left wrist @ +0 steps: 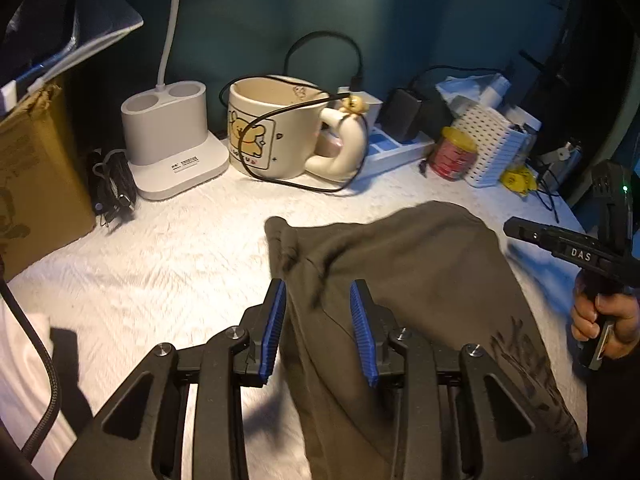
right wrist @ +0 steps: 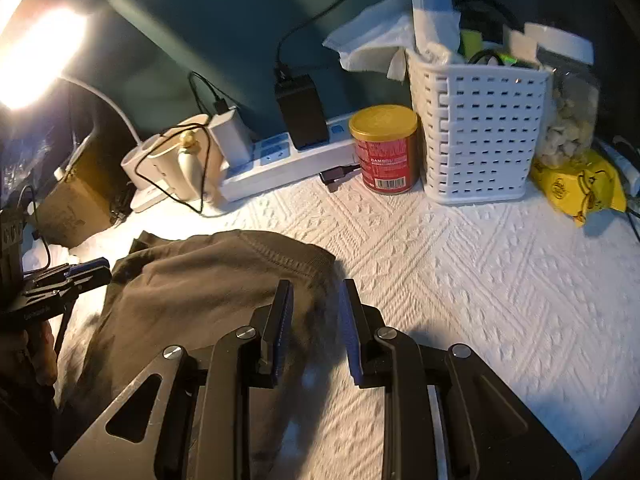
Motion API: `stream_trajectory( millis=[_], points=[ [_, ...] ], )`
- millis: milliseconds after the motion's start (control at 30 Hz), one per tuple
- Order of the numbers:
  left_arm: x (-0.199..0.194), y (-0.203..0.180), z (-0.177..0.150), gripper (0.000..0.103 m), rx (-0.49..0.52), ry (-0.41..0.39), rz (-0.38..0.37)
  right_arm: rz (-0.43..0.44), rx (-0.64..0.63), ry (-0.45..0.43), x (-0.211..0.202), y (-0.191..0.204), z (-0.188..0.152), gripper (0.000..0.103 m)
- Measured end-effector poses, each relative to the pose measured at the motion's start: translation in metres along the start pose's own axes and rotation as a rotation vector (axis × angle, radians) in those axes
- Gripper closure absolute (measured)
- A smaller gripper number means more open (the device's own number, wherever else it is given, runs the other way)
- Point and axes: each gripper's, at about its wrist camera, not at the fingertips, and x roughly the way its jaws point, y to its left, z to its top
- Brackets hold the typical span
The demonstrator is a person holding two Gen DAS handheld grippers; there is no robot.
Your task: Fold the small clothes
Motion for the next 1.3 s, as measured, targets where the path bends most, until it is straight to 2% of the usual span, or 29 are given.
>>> stream_trajectory(
  millis=[833,1200,1300],
  points=[
    [-0.07,-0.057,-0.085,0.07,0.052,-0.001,-0.114,0.016,-0.032,-0.019,-0.074,0.035,-0.072,0.078],
    [-0.091,-0.066,-0.128,0.07,0.053,0.047,-0.163,0.03,-0.014,-0.017,-0.093,0.043,-0.104,0.078],
    [-0.092,-0.065,-0.138,0.07,0.056,0.062,-0.138,0.037,-0.011,-0.019,-0.098,0.044,-0.111,0.078]
  ],
)
